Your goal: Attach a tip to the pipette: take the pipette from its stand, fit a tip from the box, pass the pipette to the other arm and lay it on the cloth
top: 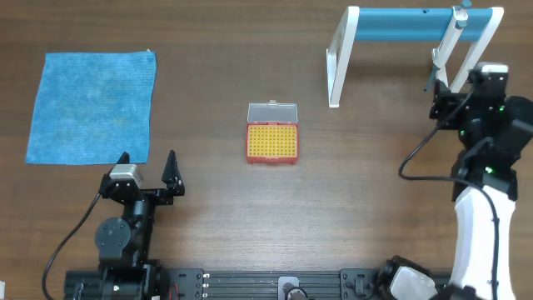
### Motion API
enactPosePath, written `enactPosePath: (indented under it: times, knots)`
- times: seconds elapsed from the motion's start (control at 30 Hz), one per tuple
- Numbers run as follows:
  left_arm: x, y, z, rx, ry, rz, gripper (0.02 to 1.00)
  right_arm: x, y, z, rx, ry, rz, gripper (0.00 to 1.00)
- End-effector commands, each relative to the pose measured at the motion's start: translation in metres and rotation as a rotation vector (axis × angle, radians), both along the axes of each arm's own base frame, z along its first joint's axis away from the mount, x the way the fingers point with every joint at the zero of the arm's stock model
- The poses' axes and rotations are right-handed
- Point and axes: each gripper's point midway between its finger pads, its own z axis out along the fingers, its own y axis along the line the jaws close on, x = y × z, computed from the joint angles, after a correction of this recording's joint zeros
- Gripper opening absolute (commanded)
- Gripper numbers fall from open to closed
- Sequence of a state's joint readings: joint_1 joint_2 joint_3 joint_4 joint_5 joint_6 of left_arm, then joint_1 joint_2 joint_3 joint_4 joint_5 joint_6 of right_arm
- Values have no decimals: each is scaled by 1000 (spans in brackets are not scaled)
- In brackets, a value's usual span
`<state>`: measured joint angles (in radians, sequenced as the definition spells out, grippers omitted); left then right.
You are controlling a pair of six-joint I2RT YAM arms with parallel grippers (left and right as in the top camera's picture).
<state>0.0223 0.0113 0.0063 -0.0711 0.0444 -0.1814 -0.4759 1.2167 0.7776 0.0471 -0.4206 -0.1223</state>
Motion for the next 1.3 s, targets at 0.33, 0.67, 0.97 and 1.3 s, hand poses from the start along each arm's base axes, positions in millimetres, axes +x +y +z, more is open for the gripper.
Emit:
enactPosePath:
  times: [0.33,0.67,0.97,1.3]
  knots:
    - [0,0,-1,-4,4,3,998,48,5,-20,21,-108,184,755]
    - [0,0,-1,-4,4,3,996,72,-7,-28,36,-167,105,752]
    - [0,0,-1,-5,4,3,998,82,-8,-27,60,-199,104,755]
    - [0,0,-1,-5,4,3,996,105,2,-30,63,-197,140,757]
